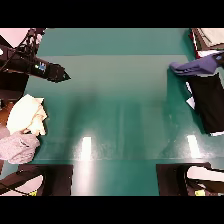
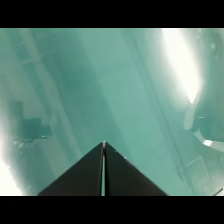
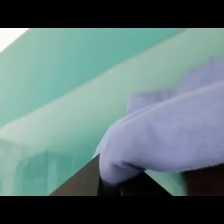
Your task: Fold the shirts.
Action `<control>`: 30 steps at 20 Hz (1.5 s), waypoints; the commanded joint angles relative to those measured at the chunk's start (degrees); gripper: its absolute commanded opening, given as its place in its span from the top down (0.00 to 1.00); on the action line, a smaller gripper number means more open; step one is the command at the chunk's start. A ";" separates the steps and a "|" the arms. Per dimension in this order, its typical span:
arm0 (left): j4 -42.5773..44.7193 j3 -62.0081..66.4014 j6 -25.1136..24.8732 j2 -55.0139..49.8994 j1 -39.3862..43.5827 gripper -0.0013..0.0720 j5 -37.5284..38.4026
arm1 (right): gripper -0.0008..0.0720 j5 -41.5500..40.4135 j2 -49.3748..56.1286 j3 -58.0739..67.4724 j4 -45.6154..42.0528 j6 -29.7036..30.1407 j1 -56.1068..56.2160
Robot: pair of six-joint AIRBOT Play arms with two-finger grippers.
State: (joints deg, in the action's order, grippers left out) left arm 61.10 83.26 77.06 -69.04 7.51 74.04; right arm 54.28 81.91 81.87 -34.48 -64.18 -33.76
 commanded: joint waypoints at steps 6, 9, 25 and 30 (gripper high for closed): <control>-0.35 0.00 1.01 -0.02 0.85 0.95 0.96 | 0.97 1.09 4.66 18.73 -0.04 0.20 -2.84; -0.35 0.00 1.01 -0.02 0.85 0.95 1.22 | 0.97 5.25 4.66 24.83 -0.11 0.15 -4.39; -0.22 0.00 0.52 0.00 0.85 0.95 3.15 | 0.97 21.51 -13.68 0.87 -16.85 -5.18 -18.47; -0.22 0.00 0.24 0.00 0.85 0.95 3.19 | 0.96 23.39 -23.56 -13.79 -24.44 -7.61 -23.04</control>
State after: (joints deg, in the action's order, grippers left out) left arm 60.86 83.26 77.67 -69.04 8.32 77.17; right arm 75.92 63.46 75.70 -53.98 -70.41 -54.30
